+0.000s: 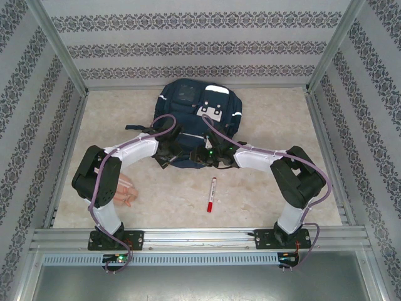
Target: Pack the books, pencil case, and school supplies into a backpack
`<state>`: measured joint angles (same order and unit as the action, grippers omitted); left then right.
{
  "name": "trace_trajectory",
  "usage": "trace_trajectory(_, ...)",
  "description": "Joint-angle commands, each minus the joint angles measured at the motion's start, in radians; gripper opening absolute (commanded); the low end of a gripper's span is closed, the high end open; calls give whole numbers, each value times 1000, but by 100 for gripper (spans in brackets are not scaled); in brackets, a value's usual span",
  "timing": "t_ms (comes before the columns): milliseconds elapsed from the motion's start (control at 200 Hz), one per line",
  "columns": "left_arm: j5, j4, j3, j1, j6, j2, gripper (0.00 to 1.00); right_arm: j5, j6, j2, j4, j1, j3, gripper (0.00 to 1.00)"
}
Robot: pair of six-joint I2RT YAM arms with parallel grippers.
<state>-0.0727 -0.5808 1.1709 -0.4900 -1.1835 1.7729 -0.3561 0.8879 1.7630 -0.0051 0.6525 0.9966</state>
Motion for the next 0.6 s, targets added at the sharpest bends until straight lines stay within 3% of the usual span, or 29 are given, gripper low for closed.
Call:
trace_trajectory(0, 2, 26, 3, 2, 2, -1, 60, 58, 48, 23, 10, 14, 24, 27)
trace_trajectory(210, -2, 57, -31, 3, -9, -35, 60, 78, -14, 63, -26, 29, 79, 28)
trace_trajectory(460, 7, 62, -55, 5, -1, -68, 60, 84, -92, 55, -55, 34, 114, 0)
trace_trajectory(600, 25, 48, -55, 17, 32, -73, 60, 114, -174, -11, -61, 44, 74, 0)
